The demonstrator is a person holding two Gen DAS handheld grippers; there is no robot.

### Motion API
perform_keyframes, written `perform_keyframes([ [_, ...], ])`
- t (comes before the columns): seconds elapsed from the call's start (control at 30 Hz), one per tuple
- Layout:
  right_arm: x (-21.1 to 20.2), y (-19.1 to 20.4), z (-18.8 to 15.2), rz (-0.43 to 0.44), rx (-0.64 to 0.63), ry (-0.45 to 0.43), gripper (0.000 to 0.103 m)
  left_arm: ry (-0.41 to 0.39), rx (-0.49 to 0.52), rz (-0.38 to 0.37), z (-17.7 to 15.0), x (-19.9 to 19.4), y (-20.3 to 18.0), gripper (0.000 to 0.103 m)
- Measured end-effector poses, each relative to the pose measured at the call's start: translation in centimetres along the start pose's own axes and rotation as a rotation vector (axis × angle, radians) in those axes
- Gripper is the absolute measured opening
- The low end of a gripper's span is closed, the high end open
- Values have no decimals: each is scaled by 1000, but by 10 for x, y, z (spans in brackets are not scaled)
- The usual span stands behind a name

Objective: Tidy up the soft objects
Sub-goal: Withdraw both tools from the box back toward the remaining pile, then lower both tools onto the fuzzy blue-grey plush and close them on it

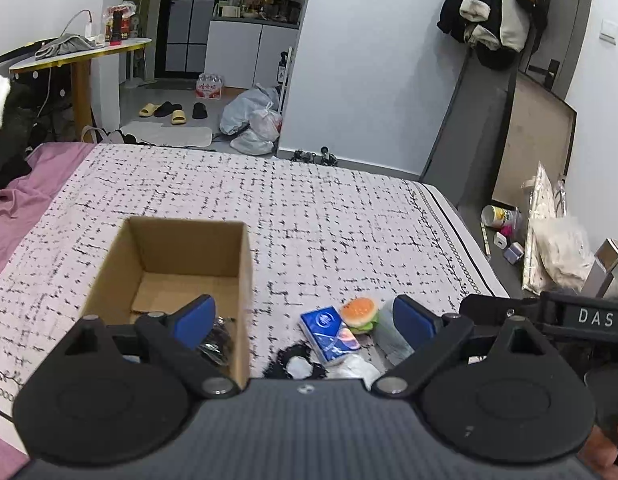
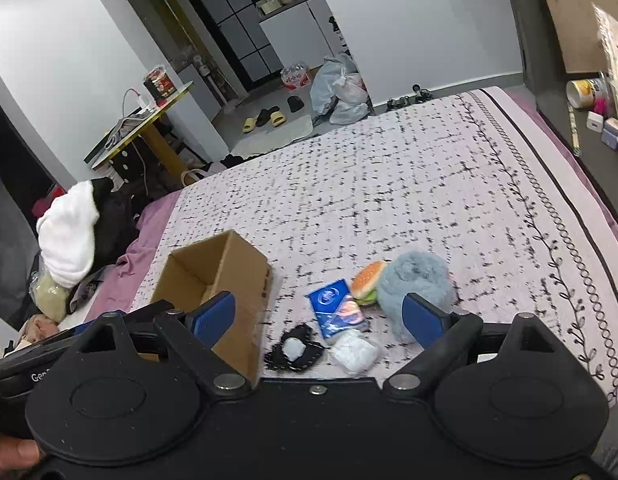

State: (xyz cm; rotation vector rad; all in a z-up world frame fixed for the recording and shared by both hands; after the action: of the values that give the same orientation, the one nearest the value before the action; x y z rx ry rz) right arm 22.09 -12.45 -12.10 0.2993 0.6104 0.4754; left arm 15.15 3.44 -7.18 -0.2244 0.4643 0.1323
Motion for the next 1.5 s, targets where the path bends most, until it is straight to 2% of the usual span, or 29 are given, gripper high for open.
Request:
perform_keyframes([
  [0.33,1,-42,-16,-24,62,15,90,3,-7,-18,-21,11,-24,92],
  [0.53,6,-59,-18,-26,107,13,83,16,-14,-38,-26,25,-36,86],
  [0.77,20,-82,-21,-39,179,24,71,60,-32,-79,-27,52,-47,72],
  [0.83,25,-89,-20,-49,201,24,69,76,-41,-88,-25,62,-48,71],
  [0.9,30,-95,-18,-60,229,23,64,90,-34,-86,-23,73,-49,64],
  [1.03,41,-104,-15,-66,270,22,61,126,-73,-104,-20,93,-51,58],
  [1.27,61,-118,-14,-94,325,50,52,194,-82,-150,-32,122,-72,53],
  [1.5,81,-130,-23,-106,383,89,44,266,-144,-166,-50,152,-81,38],
])
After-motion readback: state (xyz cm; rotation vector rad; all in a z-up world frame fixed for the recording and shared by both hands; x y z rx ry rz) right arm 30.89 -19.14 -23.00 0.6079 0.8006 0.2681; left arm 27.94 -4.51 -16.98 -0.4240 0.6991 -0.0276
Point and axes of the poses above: each gripper's, at about its wrist camera, not at the fingertips, and x roughly the way its jaws point, y to its left, z to its top, the point moved 5 cm from there along x, roughly the way its jaws point, and after that the axes turned 12 degrees about -y, right-handed, at the moved point
